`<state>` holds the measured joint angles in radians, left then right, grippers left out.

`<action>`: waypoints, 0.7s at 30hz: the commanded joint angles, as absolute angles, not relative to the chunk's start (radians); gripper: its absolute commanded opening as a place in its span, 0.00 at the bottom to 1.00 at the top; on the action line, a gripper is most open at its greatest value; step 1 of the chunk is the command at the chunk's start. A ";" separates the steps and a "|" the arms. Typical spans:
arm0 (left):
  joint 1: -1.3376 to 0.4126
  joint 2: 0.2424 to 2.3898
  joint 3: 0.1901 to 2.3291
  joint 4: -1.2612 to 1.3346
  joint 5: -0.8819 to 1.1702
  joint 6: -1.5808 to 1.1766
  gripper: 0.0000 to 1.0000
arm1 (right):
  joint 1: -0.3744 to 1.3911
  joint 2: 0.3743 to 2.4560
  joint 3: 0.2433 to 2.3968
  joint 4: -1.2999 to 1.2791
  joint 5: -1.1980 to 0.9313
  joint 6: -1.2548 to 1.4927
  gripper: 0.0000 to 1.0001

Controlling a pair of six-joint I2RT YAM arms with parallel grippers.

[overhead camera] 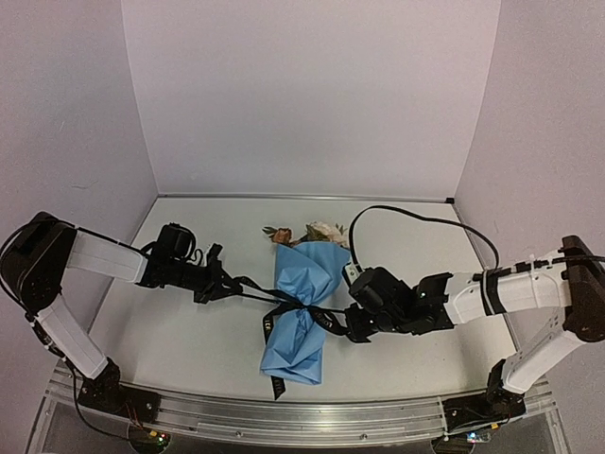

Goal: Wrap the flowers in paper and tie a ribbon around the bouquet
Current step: Tie the ribbon around the folded bouquet, then reset both arms

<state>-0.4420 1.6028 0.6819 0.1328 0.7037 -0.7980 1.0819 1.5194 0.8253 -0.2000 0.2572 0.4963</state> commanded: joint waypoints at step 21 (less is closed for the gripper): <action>-0.476 1.274 1.032 -0.225 0.192 -0.514 1.00 | 0.939 1.192 0.919 -0.535 0.262 0.412 0.98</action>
